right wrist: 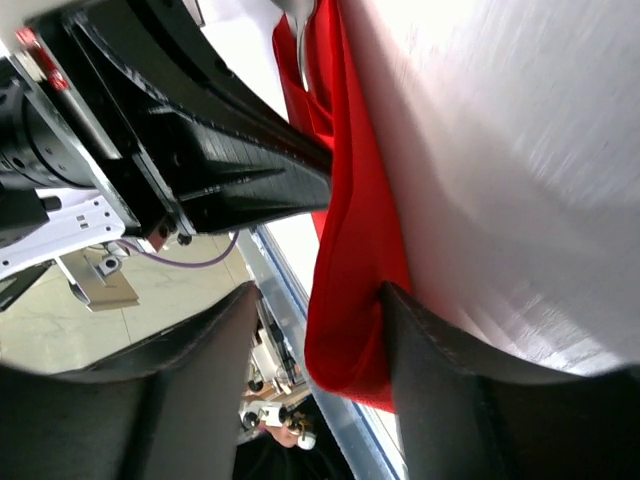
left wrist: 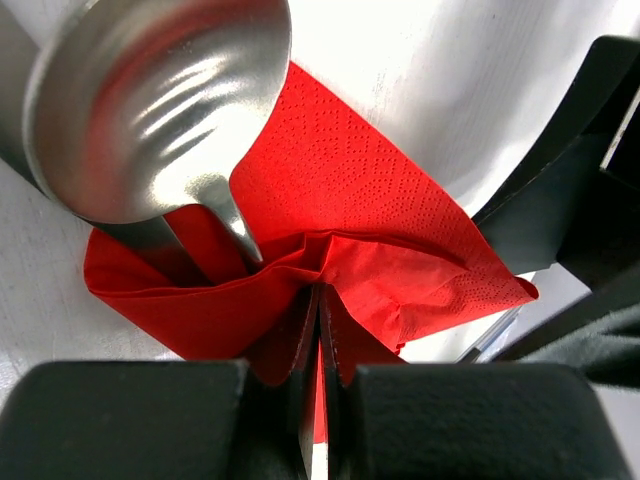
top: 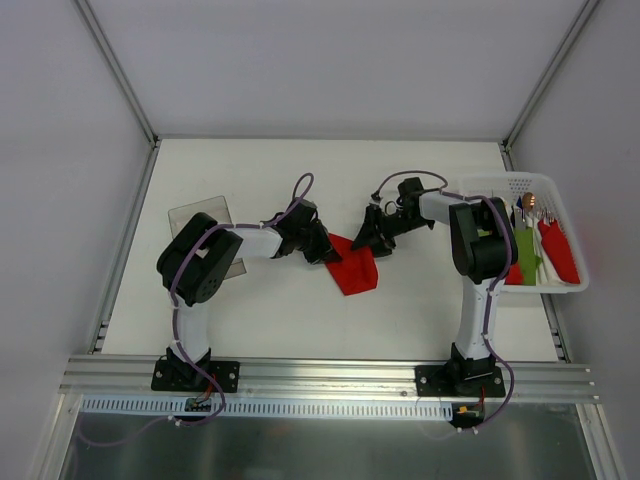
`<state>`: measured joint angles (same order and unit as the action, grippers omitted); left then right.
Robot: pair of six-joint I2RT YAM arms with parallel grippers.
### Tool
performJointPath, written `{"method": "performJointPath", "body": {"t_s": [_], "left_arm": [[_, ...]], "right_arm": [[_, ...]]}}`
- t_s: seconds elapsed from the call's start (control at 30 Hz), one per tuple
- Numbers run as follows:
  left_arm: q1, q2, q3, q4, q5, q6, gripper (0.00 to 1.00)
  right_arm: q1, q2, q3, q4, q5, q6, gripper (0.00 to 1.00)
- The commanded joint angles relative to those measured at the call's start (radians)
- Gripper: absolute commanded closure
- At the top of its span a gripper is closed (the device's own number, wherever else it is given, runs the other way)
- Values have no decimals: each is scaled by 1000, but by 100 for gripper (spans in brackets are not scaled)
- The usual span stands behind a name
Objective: Place the utensils on the paper napkin and roll it up
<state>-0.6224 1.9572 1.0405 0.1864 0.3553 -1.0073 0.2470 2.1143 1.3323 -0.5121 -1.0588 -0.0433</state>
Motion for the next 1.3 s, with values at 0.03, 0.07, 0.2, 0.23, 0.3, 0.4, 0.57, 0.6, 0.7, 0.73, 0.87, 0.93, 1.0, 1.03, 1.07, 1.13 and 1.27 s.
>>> {"method": "performJointPath", "body": {"t_s": [0.03,0.07,0.2,0.23,0.3,0.4,0.57,0.6,0.7,0.73,0.87,0.93,1.0,1.03,1.07,1.13,1.27], "left_arm": [[-8,43,-2,-67,-38,10,100],[-7,43,-2,-65,-36,10,100],[-7,45,0,-67,-36,10,100],[-7,46,0,-67,-39,12,100],[-5,46,-2,-67,-38,10,100],[-5,46,-5,-65,-36,10,100],[-7,46,-7,-65,-36,9,100],[-5,48,-5,-67,-36,9,100],[-5,46,-7,-67,-36,9,100],[-7,46,-10,-65,-36,9,100],[-5,43,-10,-65,-38,9,100],[-7,45,-8,-67,-38,10,100],[-7,46,-8,-67,-38,10,100],[-5,46,-8,-65,-38,10,100],[-5,46,-8,-65,-38,9,100],[-4,45,-13,-67,-41,10,100],[-2,43,-13,-67,-39,12,100]], "right_arm": [[11,-53,2,-117,-1,-90,38],[9,-50,-5,-124,0,-111,36],[12,-42,-57,-144,-3,-141,34],[12,-42,-70,-143,-4,-145,34],[11,-50,-102,-143,-3,-159,34],[9,-60,-127,-160,-9,-178,34],[9,-73,-148,-198,-17,-207,35],[8,-79,-151,-200,-13,-207,35],[-8,-94,-147,-200,-4,-198,35],[-14,-97,-136,-198,-12,-193,35],[-48,-97,-92,-184,-39,-153,35],[-55,-96,-78,-152,-50,-115,35],[-57,-91,-61,-120,-64,-71,35],[-55,-89,-59,-105,-69,-55,35],[-55,-88,-56,-94,-76,-40,36],[-55,-82,-53,-71,-78,-11,36],[-54,-82,-51,-32,-87,25,38]]}}
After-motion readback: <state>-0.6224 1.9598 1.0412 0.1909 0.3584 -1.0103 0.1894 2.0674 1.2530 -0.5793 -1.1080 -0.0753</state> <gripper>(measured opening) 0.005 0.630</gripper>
